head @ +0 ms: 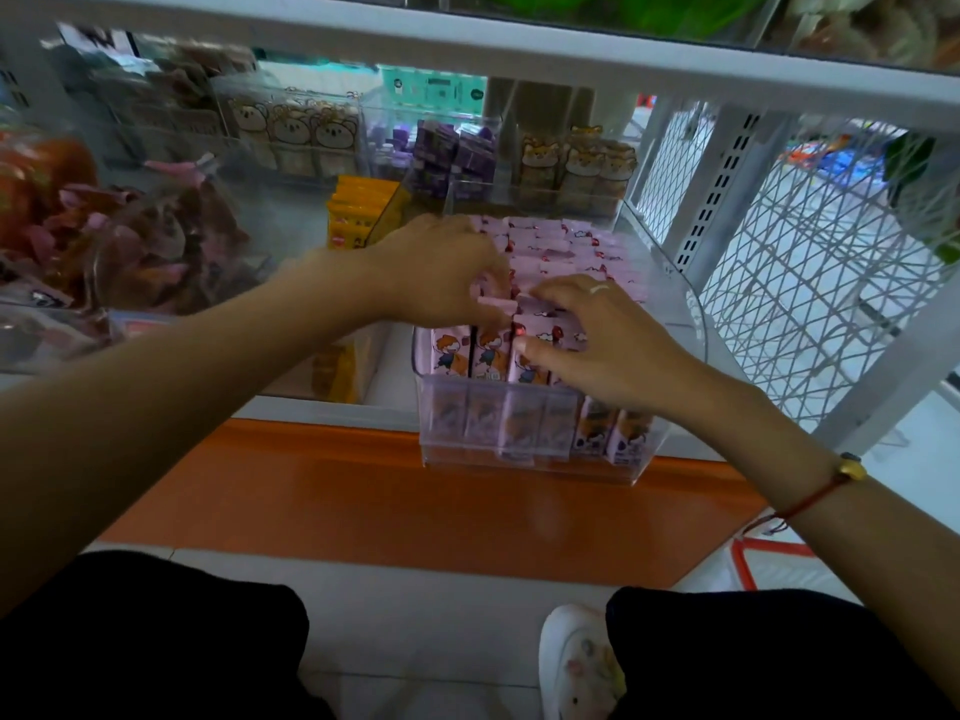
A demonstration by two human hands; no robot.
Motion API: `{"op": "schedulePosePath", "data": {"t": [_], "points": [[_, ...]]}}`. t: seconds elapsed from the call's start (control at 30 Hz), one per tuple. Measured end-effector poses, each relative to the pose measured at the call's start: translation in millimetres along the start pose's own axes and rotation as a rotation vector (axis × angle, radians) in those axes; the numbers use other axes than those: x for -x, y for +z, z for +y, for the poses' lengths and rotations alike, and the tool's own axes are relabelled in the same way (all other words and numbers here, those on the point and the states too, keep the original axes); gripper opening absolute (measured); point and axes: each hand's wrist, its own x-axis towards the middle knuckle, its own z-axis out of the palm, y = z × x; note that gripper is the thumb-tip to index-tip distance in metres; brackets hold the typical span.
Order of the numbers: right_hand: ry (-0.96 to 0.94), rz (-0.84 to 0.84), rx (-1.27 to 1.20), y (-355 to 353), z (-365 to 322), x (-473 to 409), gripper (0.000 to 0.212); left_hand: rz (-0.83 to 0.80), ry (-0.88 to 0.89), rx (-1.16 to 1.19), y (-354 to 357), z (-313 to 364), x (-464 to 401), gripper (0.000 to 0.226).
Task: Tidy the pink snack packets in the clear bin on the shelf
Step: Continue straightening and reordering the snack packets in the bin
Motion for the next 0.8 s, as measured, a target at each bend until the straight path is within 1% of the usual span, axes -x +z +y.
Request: {"op": "schedulePosePath", "data": {"t": [0.1, 0.17, 0.27, 0.37, 0.4, 0.47, 0.53, 0.6, 0.7, 0.77, 0.8], "points": [[0.005, -0.006, 0.024, 0.6, 0.3, -1.5, 0.064, 0.057, -0.013, 0.158, -0.5, -0.7, 3.5, 0.032], [0.0, 0.006, 0.013, 0.3, 0.8, -1.7, 0.063, 0.138, -0.041, 0.242, 1.8, 1.0, 6.6, 0.029], [-0.014, 0.004, -0.003, -0.4, 2.1, -1.9, 0.062, 0.361, -0.172, 0.46, 1.1, 6.7, 13.8, 0.019], [0.005, -0.008, -0.075, -1.8, 1.1, -1.9, 0.067, 0.62, -0.304, 0.787, -8.5, 11.8, 25.5, 0.013], [0.011, 0.029, -0.138, -3.7, -1.4, -1.7, 0.07, 0.694, -0.315, 0.883, -12.8, 13.4, 30.3, 0.016], [-0.003, 0.162, -0.297, -9.0, -10.1, -0.6, 0.072, 0.788, -0.28, 0.964, -20.7, 19.2, 39.3, 0.023], [-0.034, 0.249, -0.481, -13.9, -21.6, -0.7, 0.063, 0.82, -0.219, 0.994, -24.0, 27.1, 45.8, 0.024], [-0.06, 0.244, -0.599, -17.3, -32.6, -0.1, 0.049, 0.821, -0.2, 1.049, -24.0, 34.1, 50.2, 0.022], [-0.121, 0.225, -0.663, -19.5, -42.7, 2.0, 0.031, 0.811, -0.212, 1.151, -21.8, 39.0, 52.9, 0.022], [-0.067, 0.255, -0.767, -20.8, -41.1, 1.4, 0.023, 0.784, -0.231, 1.168, -18.4, 37.4, 53.8, 0.028], [0.017, 0.255, -0.9, -22.5, -39.3, 1.1, 0.022, 0.76, -0.25, 1.151, -15.4, 36.1, 54.3, 0.029]]}}
